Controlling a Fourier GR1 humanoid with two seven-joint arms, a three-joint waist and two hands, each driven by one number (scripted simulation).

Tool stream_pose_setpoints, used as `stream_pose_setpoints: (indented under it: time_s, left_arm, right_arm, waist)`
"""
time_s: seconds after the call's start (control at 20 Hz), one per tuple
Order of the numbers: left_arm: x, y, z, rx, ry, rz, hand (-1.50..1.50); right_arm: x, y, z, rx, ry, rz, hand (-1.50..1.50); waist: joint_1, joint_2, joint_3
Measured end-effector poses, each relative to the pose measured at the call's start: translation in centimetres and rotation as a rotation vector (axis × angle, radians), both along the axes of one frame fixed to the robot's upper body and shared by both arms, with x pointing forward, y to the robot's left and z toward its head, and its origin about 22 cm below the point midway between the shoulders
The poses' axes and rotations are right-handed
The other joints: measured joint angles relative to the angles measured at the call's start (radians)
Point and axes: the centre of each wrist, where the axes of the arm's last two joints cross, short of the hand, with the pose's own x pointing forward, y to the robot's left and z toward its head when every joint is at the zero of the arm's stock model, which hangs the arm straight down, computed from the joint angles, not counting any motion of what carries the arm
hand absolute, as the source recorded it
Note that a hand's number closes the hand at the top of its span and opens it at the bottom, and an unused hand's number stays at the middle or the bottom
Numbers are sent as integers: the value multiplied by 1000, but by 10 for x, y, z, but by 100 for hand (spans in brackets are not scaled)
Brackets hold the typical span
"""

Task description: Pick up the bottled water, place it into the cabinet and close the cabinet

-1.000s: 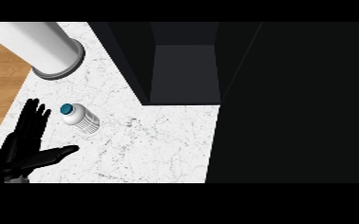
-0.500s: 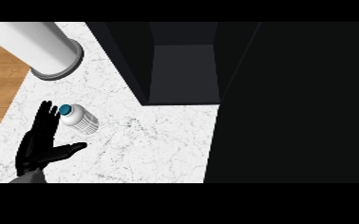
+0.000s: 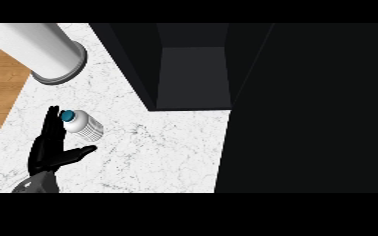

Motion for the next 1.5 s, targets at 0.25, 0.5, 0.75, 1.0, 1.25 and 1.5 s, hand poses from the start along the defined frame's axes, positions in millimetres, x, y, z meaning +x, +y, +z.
stream_pose_setpoints:
  time_s: [0.25,0.5,0.75,1.0,1.25,1.5]
  left_arm:
    - [6,-7,-8,-12,-27,26,-150]
    - [13,-11,-9,-23,-69,51,150]
    - [15,-14,-11,-61,-97,14,150]
    - [28,-26,-7,12,-122,-56,150]
    - [42,-37,-1,158,-185,-95,150]
    - [55,-90,-5,207,-250,-192,150]
  right_arm:
    - [0,3,1,12,3,8,-150]
    - [-2,2,-3,2,-4,10,-150]
    - [0,1,1,-7,-7,5,-150]
    - [0,0,-1,-11,-5,5,-150]
    - [-1,1,-2,-3,-4,7,-150]
    - [-1,2,-2,2,9,3,-150]
  waist:
    - [-3,1,0]
    - [-6,2,-1]
    - [-8,3,-1]
    - [-10,2,-1]
    - [-6,0,0]
    - [2,-4,1]
